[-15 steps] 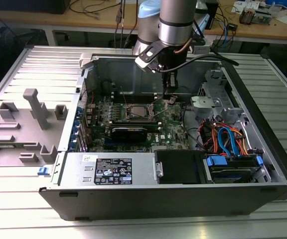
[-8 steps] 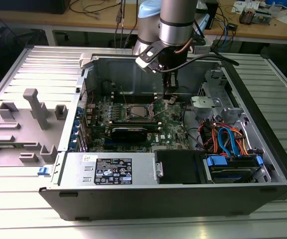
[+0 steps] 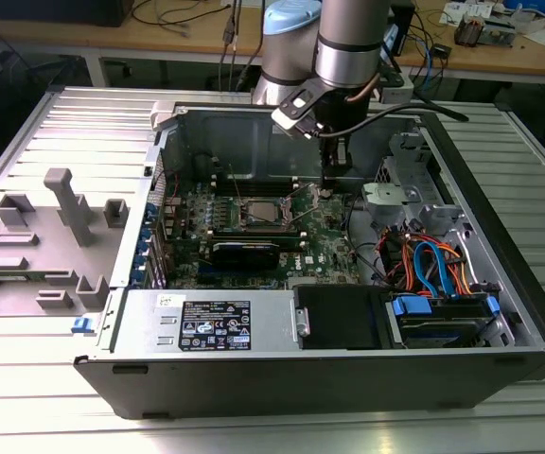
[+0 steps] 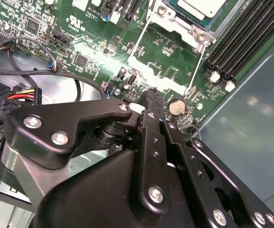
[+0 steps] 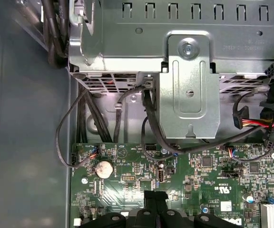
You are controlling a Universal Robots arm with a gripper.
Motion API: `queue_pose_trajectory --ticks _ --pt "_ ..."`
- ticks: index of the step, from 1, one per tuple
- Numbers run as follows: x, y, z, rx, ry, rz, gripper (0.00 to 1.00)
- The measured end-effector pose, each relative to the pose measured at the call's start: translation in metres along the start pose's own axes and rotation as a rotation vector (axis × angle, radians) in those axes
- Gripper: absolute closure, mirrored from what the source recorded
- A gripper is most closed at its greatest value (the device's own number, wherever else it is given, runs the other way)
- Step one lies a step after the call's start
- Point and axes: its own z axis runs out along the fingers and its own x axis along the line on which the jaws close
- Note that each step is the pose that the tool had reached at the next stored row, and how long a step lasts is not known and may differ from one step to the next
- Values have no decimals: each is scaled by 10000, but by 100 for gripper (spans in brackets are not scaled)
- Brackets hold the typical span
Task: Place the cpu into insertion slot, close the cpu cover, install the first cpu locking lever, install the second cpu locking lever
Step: 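Close the cpu cover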
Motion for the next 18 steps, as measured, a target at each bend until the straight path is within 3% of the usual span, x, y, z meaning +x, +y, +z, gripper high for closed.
queue_pose_trajectory --ticks 18 --pt "0 32 2 0 -1 0 89"
